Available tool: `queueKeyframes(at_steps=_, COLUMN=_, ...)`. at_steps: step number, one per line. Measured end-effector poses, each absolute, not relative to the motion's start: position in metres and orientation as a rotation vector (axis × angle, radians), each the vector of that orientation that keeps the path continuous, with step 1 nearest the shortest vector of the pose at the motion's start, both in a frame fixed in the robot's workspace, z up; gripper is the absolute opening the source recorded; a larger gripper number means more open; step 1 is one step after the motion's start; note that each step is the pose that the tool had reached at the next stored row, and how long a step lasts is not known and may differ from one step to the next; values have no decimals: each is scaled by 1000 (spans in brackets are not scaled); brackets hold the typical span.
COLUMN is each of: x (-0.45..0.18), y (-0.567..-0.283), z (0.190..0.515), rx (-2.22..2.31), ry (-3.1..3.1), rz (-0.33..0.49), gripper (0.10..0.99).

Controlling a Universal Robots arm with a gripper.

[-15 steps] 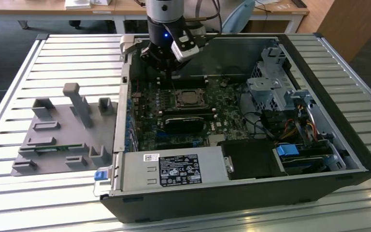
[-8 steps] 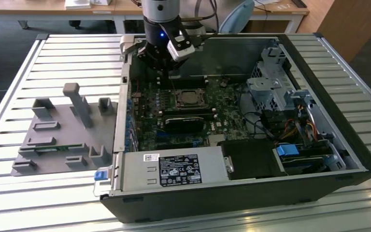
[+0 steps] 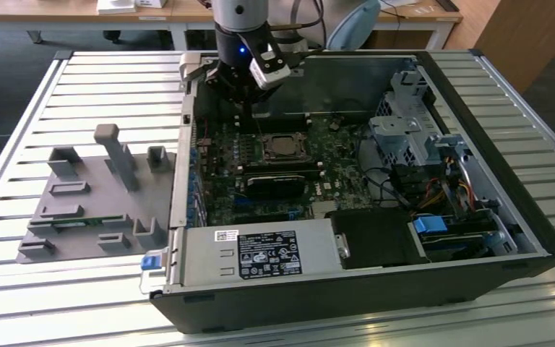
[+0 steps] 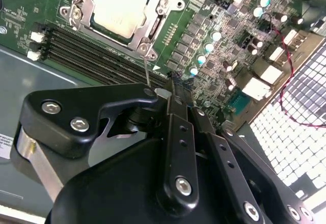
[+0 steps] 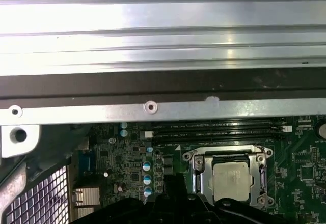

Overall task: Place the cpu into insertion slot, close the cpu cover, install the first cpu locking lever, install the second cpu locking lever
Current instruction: 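Install the first cpu locking lever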

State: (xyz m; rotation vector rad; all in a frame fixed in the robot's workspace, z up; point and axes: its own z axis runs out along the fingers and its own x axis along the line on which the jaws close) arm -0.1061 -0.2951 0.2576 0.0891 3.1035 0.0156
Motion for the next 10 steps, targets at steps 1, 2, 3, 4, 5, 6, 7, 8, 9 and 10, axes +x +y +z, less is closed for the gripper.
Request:
queueKeyframes(at_steps=1, x=-106, y=-294, z=257, rx=89, ry=3104, rz=16, gripper=106)
queueKeyframes(at_steps=2, x=-106, y=-293, z=257, rx=89, ry=3104, rz=15, gripper=106)
queueKeyframes(at_steps=3, x=-106, y=-292, z=257, rx=89, ry=3104, rz=16, gripper=106)
queueKeyframes(at_steps=4, x=-106, y=-292, z=257, rx=89, ry=3104, rz=16, gripper=106)
queueKeyframes(at_steps=5, x=-106, y=-291, z=257, rx=89, ry=3104, rz=15, gripper=106)
queueKeyframes(at_steps=6, x=-106, y=-290, z=256, rx=89, ry=3104, rz=16, gripper=106)
queueKeyframes(at_steps=7, x=-106, y=-289, z=256, rx=89, ry=3104, rz=16, gripper=106)
queueKeyframes(at_steps=8, x=-106, y=-289, z=256, rx=89, ry=3104, rz=16, gripper=106)
queueKeyframes(at_steps=9, x=-106, y=-288, z=256, rx=89, ry=3104, rz=15, gripper=106)
queueKeyframes(at_steps=10, x=-106, y=-288, z=255, rx=89, ry=3104, rz=16, gripper=106)
